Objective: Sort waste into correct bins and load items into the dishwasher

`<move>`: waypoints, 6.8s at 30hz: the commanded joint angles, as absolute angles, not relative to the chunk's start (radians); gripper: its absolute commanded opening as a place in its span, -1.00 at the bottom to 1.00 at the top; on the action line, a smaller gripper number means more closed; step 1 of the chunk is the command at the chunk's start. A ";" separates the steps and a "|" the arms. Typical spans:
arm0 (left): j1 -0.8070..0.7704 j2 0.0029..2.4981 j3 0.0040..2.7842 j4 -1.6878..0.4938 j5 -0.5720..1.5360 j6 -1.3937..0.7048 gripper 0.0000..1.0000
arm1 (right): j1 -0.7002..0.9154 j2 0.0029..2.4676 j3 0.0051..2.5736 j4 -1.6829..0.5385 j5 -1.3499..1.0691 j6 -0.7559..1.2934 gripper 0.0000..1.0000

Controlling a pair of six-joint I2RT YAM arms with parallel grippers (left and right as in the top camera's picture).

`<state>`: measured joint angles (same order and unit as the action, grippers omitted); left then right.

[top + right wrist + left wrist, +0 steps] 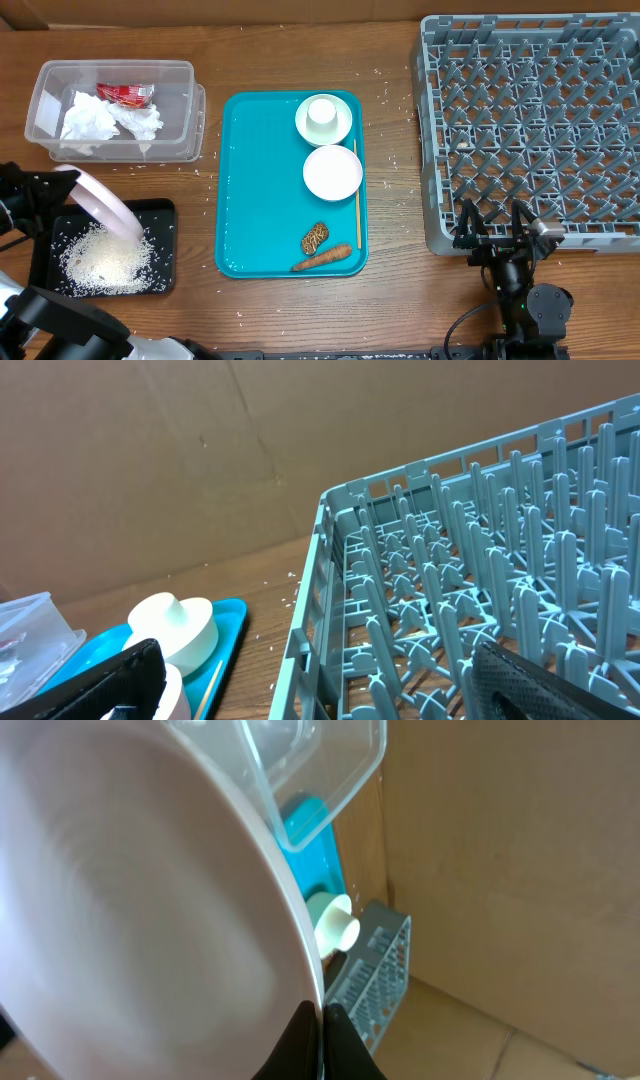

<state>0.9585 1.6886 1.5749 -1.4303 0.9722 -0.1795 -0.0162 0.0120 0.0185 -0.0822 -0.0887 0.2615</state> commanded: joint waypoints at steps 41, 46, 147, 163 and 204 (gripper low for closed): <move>0.323 1.445 1.573 -1.515 0.631 -0.264 -0.92 | -0.011 0.003 0.008 -0.077 -0.080 0.261 1.00; 0.016 1.447 1.573 -1.418 0.250 -0.516 -0.92 | -0.011 0.003 0.008 -0.077 -0.080 0.261 1.00; -0.098 1.977 2.237 -1.529 -0.291 -0.609 0.99 | -0.011 0.003 0.008 -0.077 -0.080 0.261 1.00; 0.144 1.977 2.232 -1.522 -0.200 -0.607 1.00 | -0.011 0.003 0.008 -0.077 -0.080 0.261 1.00; 0.405 1.979 2.232 -1.491 -0.010 -0.624 1.00 | -0.011 0.271 0.408 0.670 -0.314 0.373 1.00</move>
<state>0.4057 1.9827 2.2189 -1.4929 -0.0174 -0.6075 -0.0162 0.1665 0.2947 0.6762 -0.1734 0.3935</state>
